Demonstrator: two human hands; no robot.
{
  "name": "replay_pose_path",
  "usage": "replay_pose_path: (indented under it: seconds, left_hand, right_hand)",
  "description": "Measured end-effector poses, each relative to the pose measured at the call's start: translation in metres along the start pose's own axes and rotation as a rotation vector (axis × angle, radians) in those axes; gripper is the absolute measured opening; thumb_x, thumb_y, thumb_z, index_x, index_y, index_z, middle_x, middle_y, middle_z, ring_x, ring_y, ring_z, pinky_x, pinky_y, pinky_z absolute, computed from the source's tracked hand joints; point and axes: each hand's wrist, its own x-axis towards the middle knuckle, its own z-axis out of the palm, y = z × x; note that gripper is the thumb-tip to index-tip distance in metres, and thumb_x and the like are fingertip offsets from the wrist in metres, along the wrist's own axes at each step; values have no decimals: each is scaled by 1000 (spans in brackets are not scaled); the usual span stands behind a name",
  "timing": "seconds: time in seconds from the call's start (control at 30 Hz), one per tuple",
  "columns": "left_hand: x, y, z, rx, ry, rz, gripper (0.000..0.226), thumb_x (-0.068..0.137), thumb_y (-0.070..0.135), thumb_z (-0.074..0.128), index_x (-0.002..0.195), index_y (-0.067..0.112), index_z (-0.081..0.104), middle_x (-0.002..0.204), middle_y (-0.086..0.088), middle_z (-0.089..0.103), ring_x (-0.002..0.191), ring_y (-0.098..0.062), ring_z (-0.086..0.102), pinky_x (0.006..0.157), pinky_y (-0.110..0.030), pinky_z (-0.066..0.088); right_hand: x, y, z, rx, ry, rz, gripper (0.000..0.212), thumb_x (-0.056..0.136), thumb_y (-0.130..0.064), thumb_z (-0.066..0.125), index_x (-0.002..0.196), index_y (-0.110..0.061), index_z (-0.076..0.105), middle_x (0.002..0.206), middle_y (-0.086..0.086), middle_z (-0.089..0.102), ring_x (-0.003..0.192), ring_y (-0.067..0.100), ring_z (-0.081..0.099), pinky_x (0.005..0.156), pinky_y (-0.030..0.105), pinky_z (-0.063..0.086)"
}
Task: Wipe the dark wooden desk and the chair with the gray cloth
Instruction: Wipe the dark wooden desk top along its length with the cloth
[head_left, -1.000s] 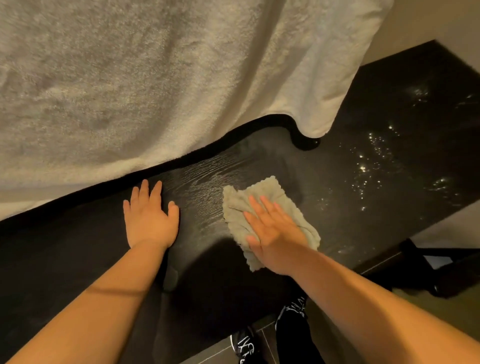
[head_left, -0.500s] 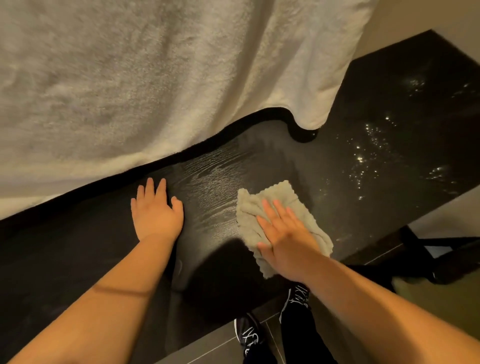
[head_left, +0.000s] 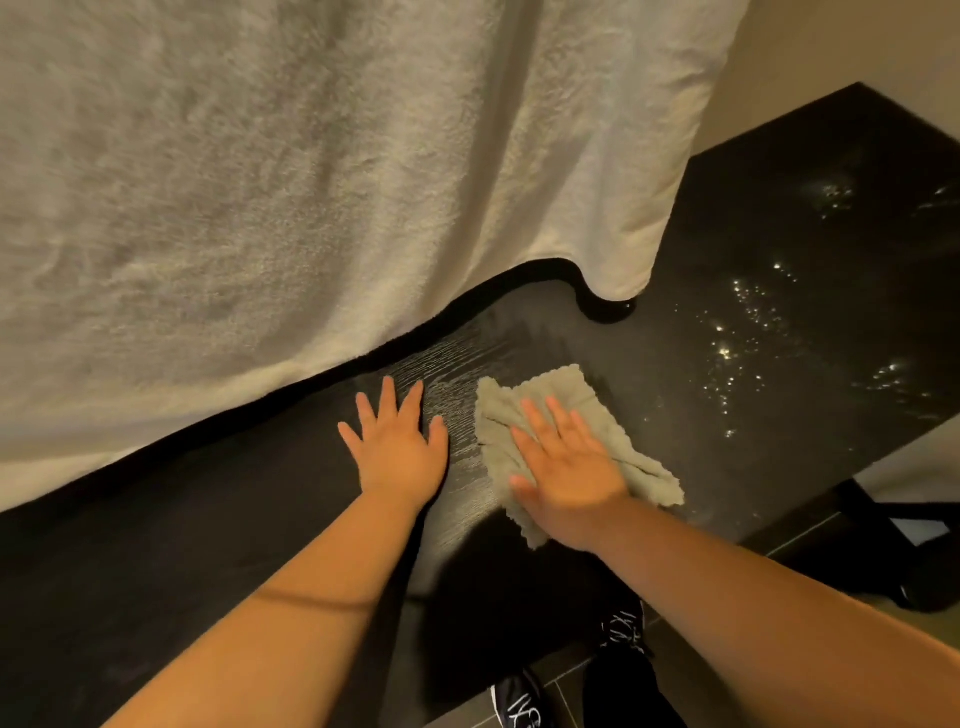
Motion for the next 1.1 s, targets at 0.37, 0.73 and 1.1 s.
replay_pose_path:
  seconds: [0.37,0.73,1.1]
  left_hand:
    - [21,36,20,100,63,-149,72,100,67,24,166,44,5,177,5,-4,159,-44,-8,122,-75,-1]
    - [23,39,15,115,39,-181,78,92,71,13,165,48,-3,175,10,-10,160,-34,-16,127,-64,-6]
    - [25,36,17,160,27,-195,77,93,70,16,164,49,-5,175,10,-11,161,-34,-15,127,-62,-5]
  right_hand:
    - [143,92,-63,77,4,126,73,106,-60,21,168,-28,-1,174,-3,-20,159,23,-21,128,48,13]
    - [163,78,-74,-78,-111,-213,88,92,-71,6,168,-27,10,176,4,-3,161,27,-6,130,44,-5]
    - [133,47,-67,-1,-136,-260,72,104,-61,20,168,-29,8,173,-1,-21,159,25,-21,127,40,-16]
